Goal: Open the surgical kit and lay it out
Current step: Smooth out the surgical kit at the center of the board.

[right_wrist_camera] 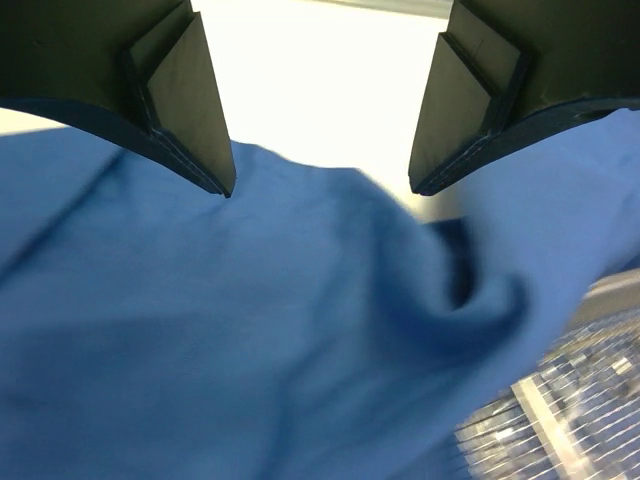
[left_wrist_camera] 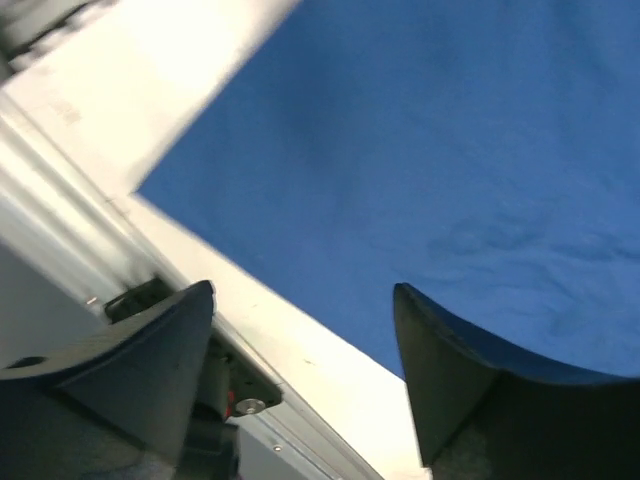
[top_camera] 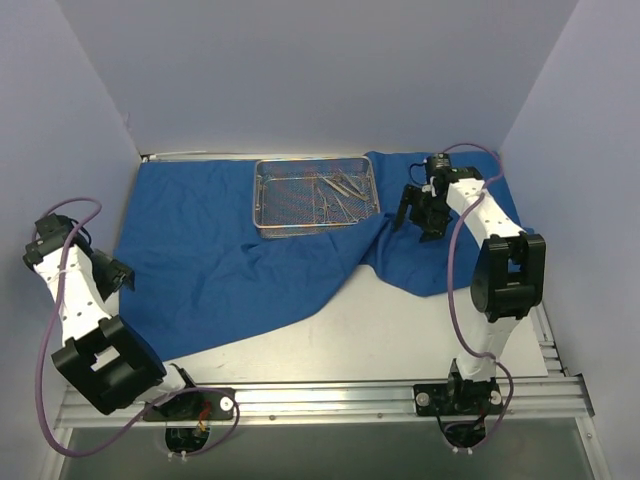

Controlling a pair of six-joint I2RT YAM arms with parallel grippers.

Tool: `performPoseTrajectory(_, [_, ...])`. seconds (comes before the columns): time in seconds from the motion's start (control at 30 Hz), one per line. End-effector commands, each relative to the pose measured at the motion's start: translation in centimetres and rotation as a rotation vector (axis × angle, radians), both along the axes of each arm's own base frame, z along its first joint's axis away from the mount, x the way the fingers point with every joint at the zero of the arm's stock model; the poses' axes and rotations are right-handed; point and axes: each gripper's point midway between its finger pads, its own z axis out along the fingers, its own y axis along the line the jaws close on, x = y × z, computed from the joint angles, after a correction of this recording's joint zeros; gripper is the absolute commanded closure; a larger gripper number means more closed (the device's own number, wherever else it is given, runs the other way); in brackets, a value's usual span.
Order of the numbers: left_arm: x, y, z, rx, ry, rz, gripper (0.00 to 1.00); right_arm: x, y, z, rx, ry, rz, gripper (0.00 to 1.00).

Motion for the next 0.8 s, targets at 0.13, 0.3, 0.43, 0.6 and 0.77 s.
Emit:
performPoseTrajectory(0.13, [10.9, -5.9, 0.2, -0.125, -0.297, -0.373, 0.19, -4.3, -10.1, -0.7, -0.248, 0.127, -0.170, 0.27])
performPoseTrajectory(0.3, [16.2, -11.2, -1.0, -0.214, -0.317, -0.506, 0.24, -5.3, -13.7, -1.9, -0.308, 0.176, -0.240, 0.29])
performPoseTrajectory(0.43, [19.0, -12.0, -1.5, -0.248, -0.318, -0.534, 0.25, -4.6, -14.2, -3.1, -0.334, 0.196, -0.257, 0.32])
performPoseTrajectory(0.6, [20.6, -11.9, -2.8, -0.279, -0.265, -0.555, 0.26, -3.1, -13.8, -3.9, -0.333, 0.190, -0.281, 0.35])
performPoseTrajectory(0.77, [20.9, -12.1, -4.3, -0.312, -0.227, -0.541, 0.26, -3.4, -13.3, -6.2, -0.349, 0.237, -0.288, 0.39])
